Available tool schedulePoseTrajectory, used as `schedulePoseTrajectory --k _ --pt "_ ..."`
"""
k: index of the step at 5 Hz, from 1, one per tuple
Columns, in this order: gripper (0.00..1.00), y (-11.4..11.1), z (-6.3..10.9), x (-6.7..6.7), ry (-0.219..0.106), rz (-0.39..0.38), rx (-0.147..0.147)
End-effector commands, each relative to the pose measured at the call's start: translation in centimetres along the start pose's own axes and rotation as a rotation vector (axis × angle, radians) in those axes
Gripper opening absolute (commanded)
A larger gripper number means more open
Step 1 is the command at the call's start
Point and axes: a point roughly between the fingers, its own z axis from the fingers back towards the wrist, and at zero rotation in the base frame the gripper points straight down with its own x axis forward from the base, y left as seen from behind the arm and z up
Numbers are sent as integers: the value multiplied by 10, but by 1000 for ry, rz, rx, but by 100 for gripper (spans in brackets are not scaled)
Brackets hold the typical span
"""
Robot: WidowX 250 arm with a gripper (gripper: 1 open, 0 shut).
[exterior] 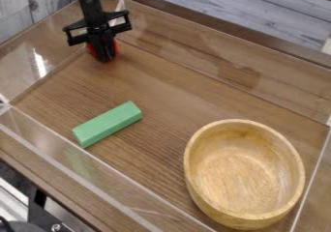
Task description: Move the red object to the right side of the table
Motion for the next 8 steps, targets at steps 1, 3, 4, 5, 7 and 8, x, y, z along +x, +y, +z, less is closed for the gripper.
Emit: schedulePoseTrajectory --k 1,3,4,5,7,8 --pt "0 -21 40 -13 -41 -25 -53" --pt "0 -63 64 -42 -5 -160 -106" --pt "0 -99 63 -73 28 -280 -93" --pt "0 -125 60 -110 58 -373 -75" --pt "0 -152 20 -129 94 -521 -21" --pt "0 -158 0 -141 101 -585 7"
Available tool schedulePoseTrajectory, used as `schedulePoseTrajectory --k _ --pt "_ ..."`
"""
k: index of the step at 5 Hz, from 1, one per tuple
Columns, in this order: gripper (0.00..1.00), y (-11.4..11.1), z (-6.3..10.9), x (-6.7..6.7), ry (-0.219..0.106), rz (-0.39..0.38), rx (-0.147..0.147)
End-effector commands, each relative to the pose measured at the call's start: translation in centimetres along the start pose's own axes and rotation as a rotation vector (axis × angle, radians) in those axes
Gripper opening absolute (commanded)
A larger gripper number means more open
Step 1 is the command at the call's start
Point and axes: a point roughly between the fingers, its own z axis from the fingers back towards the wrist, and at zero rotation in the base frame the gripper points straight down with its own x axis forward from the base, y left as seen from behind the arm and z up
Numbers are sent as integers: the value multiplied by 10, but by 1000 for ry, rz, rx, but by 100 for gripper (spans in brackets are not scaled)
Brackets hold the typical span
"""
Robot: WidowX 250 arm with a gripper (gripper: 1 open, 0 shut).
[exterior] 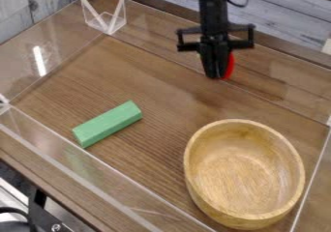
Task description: Move the red object to the right side of the table
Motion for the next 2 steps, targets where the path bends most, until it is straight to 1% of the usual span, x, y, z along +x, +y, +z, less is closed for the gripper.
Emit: schedulePoseTrajectory --k 1,2 --pt "0 -12 -3 -1 -41 -67 18" --pt "0 -9 -23 -3 -62 -37 22"
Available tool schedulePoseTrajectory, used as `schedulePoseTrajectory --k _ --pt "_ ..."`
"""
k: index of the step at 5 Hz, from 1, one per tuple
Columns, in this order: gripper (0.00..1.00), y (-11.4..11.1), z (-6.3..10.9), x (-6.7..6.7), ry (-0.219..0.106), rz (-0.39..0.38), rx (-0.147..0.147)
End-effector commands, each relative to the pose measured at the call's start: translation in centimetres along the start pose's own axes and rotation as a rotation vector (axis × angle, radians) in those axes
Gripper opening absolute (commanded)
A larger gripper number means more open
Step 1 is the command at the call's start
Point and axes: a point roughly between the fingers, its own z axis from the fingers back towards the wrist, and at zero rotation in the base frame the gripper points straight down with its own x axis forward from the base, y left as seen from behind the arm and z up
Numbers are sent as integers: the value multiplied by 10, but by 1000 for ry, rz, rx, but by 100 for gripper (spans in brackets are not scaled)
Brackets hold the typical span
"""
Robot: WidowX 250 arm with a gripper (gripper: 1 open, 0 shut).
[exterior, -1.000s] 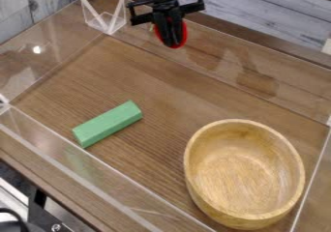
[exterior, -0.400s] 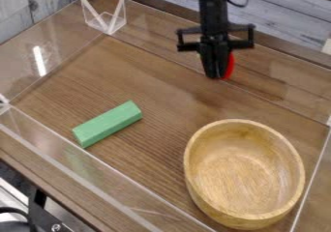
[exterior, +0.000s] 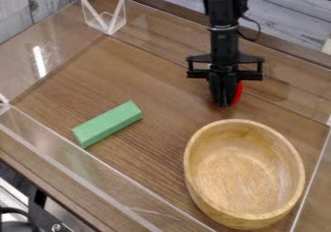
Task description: Move the red object to the right side of the table
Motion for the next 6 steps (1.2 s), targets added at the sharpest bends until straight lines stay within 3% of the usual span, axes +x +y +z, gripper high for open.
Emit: schedulePoseTrajectory --k 1,2,3,5,6 --pt "100 -5 1 -2 -68 20 -8" --pt "100 -17 2 -2 -88 10 -9" --pt "100 -28 13 -4 -140 -4 -7" --pt "100 -22 35 12 -208 2 -4" --pt "100 -17 37 23 -233 15 -1"
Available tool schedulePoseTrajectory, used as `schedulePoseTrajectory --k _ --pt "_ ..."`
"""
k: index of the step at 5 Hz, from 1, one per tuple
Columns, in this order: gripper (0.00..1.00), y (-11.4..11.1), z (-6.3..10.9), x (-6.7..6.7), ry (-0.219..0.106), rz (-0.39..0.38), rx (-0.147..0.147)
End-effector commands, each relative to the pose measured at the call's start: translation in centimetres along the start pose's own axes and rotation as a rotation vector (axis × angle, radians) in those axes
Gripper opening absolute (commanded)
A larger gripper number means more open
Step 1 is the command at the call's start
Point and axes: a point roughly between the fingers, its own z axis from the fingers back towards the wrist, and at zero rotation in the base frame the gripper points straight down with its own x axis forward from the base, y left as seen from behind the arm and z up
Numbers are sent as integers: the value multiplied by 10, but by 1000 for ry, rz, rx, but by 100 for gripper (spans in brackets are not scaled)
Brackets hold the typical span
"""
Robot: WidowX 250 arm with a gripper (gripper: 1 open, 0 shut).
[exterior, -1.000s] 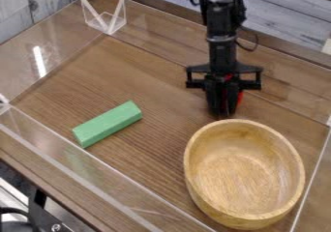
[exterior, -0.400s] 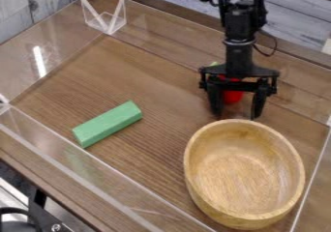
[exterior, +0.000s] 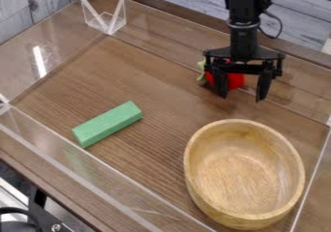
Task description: Move the red object to the right side of the table
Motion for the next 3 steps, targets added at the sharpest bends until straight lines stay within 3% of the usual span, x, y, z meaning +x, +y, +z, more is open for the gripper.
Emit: schedulePoseTrajectory --k 1,3 --pt "100 -1 26 16 -87 9 -14" --pt "100 4 26 22 -103 29 0"
